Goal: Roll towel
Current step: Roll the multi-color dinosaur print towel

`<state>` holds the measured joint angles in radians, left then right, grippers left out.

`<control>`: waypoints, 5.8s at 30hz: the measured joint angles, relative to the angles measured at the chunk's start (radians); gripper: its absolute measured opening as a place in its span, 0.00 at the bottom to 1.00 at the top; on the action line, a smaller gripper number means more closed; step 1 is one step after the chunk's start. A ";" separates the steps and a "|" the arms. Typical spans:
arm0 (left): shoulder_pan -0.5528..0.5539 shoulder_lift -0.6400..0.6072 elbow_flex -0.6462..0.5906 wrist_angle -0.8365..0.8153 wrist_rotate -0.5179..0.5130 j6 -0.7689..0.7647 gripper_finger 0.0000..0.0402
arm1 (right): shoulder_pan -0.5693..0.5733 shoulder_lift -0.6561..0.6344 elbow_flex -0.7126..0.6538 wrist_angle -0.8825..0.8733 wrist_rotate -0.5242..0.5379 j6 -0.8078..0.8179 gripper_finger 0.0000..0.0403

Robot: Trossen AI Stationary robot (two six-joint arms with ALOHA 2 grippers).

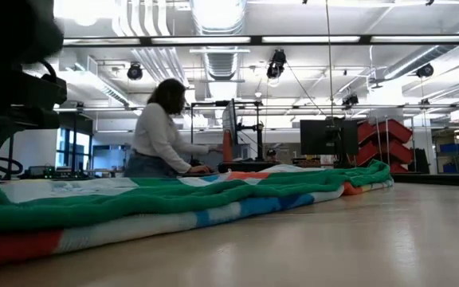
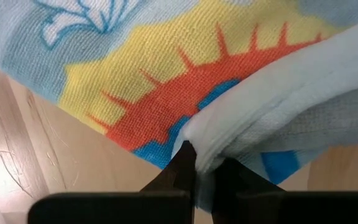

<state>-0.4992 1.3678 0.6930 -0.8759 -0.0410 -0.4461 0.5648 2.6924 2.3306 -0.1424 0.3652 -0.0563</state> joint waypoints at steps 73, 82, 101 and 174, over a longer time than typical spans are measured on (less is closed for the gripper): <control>0.000 0.000 0.000 0.021 -0.003 -0.010 0.01 | 0.030 -0.075 -0.099 -0.092 0.474 1.039 0.01; 0.000 0.000 0.000 0.021 -0.003 -0.009 0.01 | 0.065 -0.074 -0.119 -0.377 0.797 1.613 0.01; 0.012 0.000 0.000 0.024 -0.006 -0.010 0.01 | 0.065 -0.074 -0.122 -0.488 0.557 1.490 0.24; 0.100 -0.139 0.000 0.003 -0.003 -0.108 0.36 | 0.022 -0.062 -0.101 -0.632 0.369 1.249 0.00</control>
<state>-0.3992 1.2289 0.6930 -0.8734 -0.0444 -0.5545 0.5865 2.6308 2.2299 -0.7748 0.7345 1.1931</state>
